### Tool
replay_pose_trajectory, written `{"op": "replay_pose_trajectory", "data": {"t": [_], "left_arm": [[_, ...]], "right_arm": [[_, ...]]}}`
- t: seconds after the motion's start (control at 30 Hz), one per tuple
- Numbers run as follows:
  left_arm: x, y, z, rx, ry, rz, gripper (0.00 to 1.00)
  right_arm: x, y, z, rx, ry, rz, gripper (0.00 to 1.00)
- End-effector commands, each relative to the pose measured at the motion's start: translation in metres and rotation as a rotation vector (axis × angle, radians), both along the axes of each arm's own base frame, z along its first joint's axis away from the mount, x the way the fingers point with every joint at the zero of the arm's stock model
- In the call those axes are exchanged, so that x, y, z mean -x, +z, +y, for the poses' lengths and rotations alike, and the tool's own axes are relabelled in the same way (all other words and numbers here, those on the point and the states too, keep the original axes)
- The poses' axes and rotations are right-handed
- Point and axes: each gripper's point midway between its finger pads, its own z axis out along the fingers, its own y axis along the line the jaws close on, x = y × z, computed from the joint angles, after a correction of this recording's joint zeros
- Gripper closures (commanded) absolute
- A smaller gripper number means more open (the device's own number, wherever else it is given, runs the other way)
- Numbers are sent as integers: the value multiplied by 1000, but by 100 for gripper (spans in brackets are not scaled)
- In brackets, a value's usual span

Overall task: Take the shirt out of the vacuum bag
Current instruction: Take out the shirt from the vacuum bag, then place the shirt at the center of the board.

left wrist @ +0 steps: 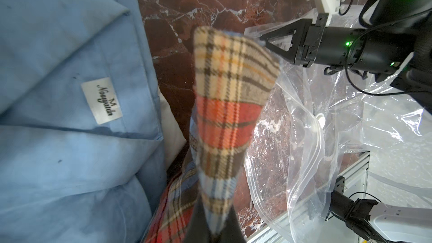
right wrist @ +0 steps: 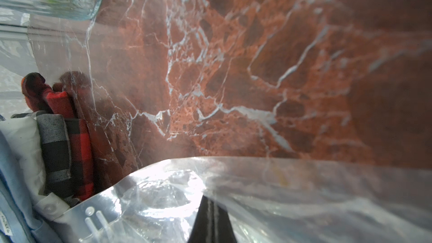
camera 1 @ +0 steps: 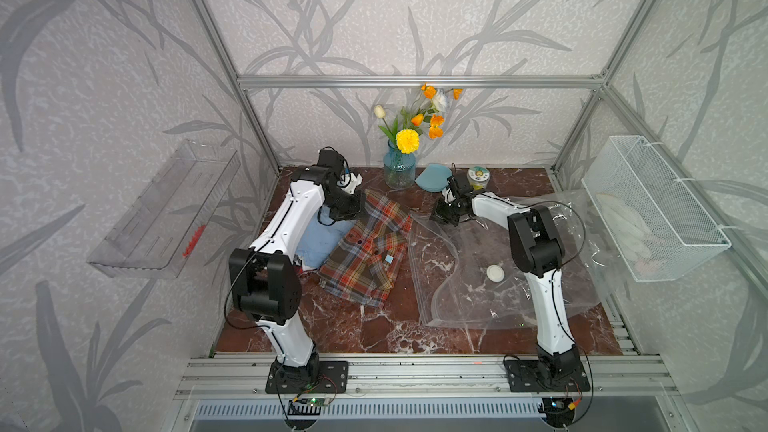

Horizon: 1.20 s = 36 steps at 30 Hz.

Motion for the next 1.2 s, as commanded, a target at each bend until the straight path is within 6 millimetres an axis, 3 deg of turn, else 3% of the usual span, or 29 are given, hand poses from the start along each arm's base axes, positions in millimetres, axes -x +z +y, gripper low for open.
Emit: {"op": "replay_pose_trajectory", "data": {"t": [0.0,0.13,0.33,0.53,0.93,1.17], "left_arm": [[-7,31,10,-4,7,-71,100],[-17,49,25,-22,30,-97,100],[-36,59,62,-43,101,-106,100],[-48,53,102,-101,162,-83,100],[-76,54,164,-179,268,-86,100],[-77,44,194,-197,323,-60,100]], "right_arm": [[16,-36,-21,87,-28,96,97],[16,-36,-20,82,-26,96,97],[18,-37,-20,81,-26,101,97],[18,-35,-20,80,-20,97,97],[21,-34,-19,79,-4,104,96],[24,-34,-18,74,8,112,93]]}}
